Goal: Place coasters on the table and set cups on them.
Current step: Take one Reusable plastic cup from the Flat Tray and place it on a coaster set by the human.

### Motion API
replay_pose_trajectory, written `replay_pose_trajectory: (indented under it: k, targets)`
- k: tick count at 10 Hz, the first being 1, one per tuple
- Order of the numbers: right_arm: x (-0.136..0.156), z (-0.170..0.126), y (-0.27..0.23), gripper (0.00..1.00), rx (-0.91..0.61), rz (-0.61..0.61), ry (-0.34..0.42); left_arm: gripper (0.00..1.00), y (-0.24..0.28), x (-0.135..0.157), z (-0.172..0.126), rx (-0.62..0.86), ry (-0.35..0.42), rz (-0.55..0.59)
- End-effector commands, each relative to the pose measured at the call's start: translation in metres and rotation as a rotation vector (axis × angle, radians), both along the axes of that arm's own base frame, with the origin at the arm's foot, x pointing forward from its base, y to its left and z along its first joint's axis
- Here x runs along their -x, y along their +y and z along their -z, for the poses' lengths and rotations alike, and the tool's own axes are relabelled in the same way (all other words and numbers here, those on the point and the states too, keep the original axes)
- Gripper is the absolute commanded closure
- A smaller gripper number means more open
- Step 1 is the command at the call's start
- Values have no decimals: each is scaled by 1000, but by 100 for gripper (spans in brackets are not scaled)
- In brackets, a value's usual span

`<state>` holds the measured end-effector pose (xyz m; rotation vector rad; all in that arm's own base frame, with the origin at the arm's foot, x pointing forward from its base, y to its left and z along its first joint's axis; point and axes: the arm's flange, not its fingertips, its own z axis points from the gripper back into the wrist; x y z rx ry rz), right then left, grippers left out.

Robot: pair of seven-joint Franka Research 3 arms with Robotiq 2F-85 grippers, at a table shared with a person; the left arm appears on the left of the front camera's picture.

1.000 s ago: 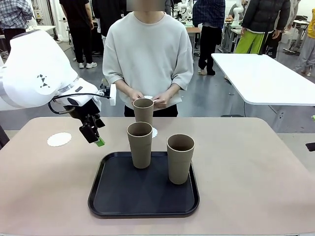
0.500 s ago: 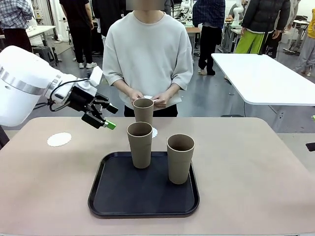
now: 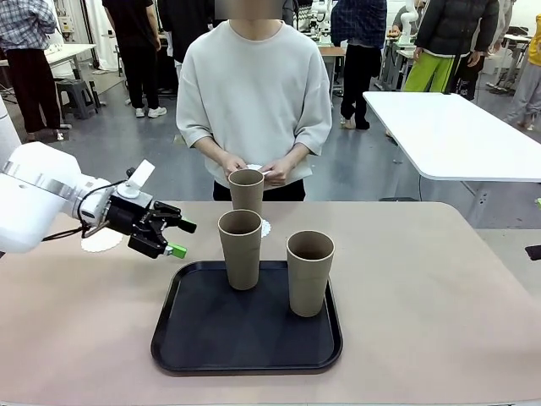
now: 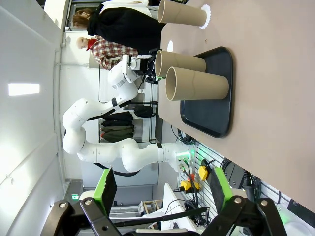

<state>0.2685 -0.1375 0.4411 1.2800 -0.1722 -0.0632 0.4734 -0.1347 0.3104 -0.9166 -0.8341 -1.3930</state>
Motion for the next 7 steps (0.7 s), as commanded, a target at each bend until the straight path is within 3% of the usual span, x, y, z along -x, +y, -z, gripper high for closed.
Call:
replay_pose_trajectory:
  k: [1,3,7]
  targets:
    - [-1,0,0,0,-9,3,-2,0,-14,11,-8,42,-63,-75]
    - [-1,0,0,0,-9,3,-2,0,-35,24,-13,1,-130,-112]
    - [-1,0,0,0,-9,3,-2,0,-45,27,-18,-13,-139,-79]
